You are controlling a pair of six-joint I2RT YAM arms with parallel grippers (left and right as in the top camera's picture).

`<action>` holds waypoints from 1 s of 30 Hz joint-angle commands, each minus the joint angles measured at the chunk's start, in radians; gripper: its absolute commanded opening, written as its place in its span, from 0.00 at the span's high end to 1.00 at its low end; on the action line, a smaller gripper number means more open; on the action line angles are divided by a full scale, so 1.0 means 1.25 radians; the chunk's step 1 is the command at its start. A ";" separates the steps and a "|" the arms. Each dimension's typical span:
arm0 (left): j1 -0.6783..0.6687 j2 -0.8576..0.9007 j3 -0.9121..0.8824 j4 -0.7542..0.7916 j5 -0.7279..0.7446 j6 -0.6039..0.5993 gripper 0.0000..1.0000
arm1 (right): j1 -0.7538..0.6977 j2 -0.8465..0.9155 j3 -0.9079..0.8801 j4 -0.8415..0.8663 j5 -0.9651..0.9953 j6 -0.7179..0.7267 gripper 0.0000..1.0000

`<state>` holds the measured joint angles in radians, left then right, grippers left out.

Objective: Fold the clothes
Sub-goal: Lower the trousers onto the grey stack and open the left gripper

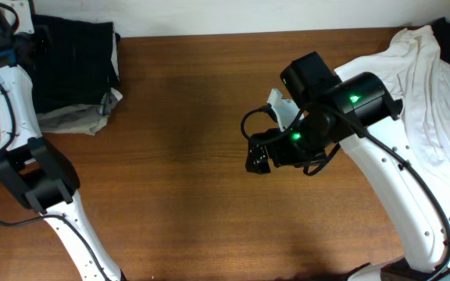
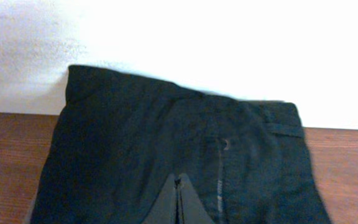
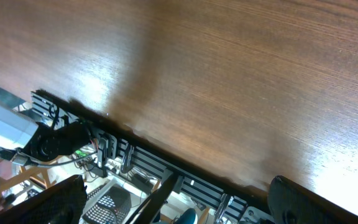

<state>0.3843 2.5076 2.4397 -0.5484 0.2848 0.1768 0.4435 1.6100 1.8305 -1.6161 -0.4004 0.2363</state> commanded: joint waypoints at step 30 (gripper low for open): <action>-0.126 0.136 0.062 -0.371 0.069 -0.003 1.00 | 0.051 -0.012 0.004 0.019 0.037 0.006 0.01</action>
<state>0.2375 2.6446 2.5183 -0.9077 0.3603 0.1604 0.4992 1.6100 1.8305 -1.5936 -0.3634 0.2363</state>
